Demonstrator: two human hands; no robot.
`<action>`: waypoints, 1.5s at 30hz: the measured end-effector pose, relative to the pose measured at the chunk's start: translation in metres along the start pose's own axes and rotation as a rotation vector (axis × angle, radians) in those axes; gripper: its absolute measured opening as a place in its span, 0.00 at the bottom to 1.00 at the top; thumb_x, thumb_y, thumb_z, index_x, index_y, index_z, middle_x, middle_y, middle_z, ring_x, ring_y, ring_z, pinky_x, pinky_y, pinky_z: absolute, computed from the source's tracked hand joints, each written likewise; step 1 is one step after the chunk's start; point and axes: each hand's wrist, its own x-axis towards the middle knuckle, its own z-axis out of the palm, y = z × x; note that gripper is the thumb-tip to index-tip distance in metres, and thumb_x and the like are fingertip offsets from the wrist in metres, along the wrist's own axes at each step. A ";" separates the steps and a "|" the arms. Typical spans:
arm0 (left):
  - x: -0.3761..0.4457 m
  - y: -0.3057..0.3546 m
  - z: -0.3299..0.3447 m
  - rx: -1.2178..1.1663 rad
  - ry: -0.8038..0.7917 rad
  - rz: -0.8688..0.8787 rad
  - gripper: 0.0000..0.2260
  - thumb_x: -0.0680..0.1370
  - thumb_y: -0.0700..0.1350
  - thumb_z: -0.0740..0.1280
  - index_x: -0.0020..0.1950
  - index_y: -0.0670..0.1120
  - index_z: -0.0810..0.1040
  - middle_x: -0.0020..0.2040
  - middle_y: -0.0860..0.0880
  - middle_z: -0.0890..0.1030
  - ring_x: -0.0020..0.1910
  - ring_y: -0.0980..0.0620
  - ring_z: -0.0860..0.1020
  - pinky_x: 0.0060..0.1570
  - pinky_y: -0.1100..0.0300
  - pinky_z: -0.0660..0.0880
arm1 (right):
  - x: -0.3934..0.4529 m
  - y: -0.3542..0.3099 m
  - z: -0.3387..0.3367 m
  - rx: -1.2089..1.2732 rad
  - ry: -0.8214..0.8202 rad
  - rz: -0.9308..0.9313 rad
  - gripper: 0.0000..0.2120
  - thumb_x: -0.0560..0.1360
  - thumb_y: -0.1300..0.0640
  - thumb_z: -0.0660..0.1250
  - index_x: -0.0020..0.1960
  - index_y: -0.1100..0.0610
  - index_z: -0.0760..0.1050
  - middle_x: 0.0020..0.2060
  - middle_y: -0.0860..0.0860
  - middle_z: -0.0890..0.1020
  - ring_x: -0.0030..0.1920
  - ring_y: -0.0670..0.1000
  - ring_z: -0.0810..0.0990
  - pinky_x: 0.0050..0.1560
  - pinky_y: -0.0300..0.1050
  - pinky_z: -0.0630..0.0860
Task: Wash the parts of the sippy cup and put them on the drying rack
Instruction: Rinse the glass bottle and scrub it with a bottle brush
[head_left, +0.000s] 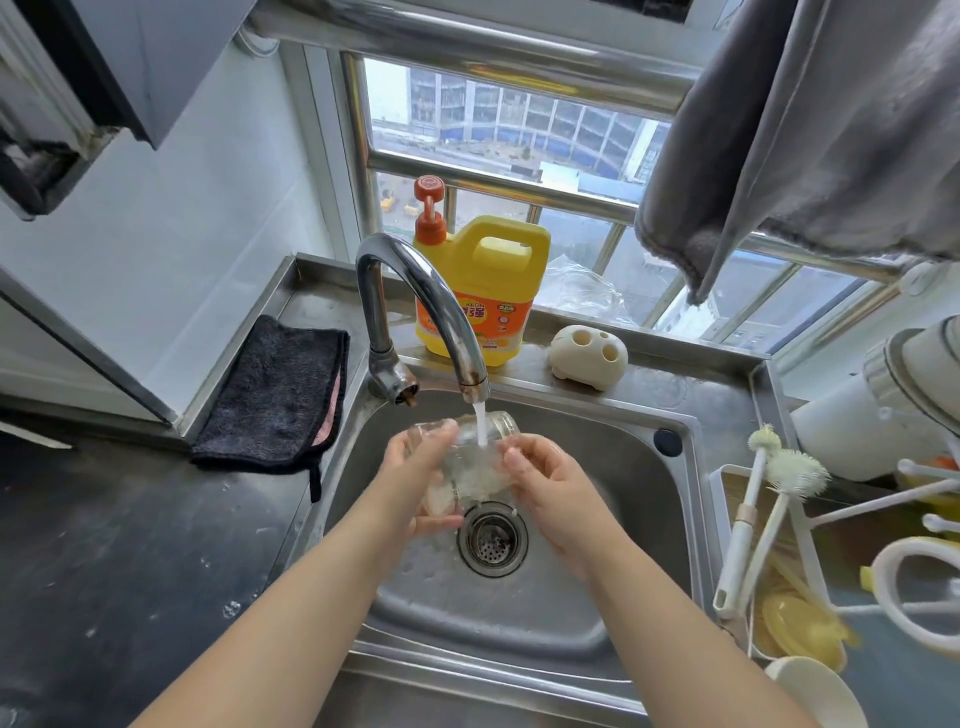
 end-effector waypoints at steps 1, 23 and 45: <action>0.000 0.002 0.000 -0.039 -0.004 -0.073 0.24 0.72 0.63 0.69 0.63 0.55 0.69 0.60 0.46 0.74 0.52 0.41 0.81 0.42 0.50 0.81 | -0.001 0.001 -0.001 -0.042 0.008 -0.019 0.06 0.80 0.59 0.61 0.52 0.58 0.76 0.40 0.48 0.81 0.44 0.47 0.78 0.54 0.46 0.74; -0.013 -0.004 0.008 -0.052 -0.050 -0.065 0.26 0.74 0.60 0.67 0.69 0.53 0.68 0.61 0.45 0.77 0.55 0.45 0.80 0.51 0.50 0.79 | 0.007 -0.005 -0.001 -0.020 0.215 0.060 0.15 0.78 0.49 0.64 0.38 0.57 0.77 0.27 0.48 0.79 0.33 0.46 0.76 0.45 0.43 0.72; -0.015 0.003 0.015 0.232 -0.065 0.273 0.43 0.61 0.49 0.80 0.72 0.54 0.65 0.63 0.51 0.76 0.58 0.55 0.78 0.59 0.58 0.75 | 0.010 0.000 0.002 0.483 0.305 0.564 0.19 0.83 0.48 0.51 0.49 0.61 0.74 0.23 0.49 0.72 0.22 0.45 0.70 0.56 0.56 0.77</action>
